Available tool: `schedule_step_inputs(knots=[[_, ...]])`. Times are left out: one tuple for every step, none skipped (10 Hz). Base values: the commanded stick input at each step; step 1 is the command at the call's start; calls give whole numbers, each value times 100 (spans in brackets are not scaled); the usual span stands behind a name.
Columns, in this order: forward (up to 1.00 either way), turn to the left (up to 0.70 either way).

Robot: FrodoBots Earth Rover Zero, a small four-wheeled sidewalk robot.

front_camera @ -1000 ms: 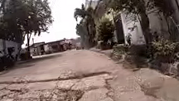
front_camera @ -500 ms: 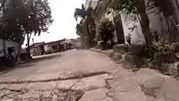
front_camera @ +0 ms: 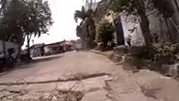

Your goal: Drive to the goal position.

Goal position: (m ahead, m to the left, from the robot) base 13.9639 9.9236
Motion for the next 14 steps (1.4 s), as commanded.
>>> schedule_step_inputs(knots=[[70, 0], [70, 0], [70, 0], [70, 0], [70, 0], [70, 0], [70, 0], [70, 0], [70, 0], [70, 0], [70, 0], [70, 0], [70, 0], [70, 0]])
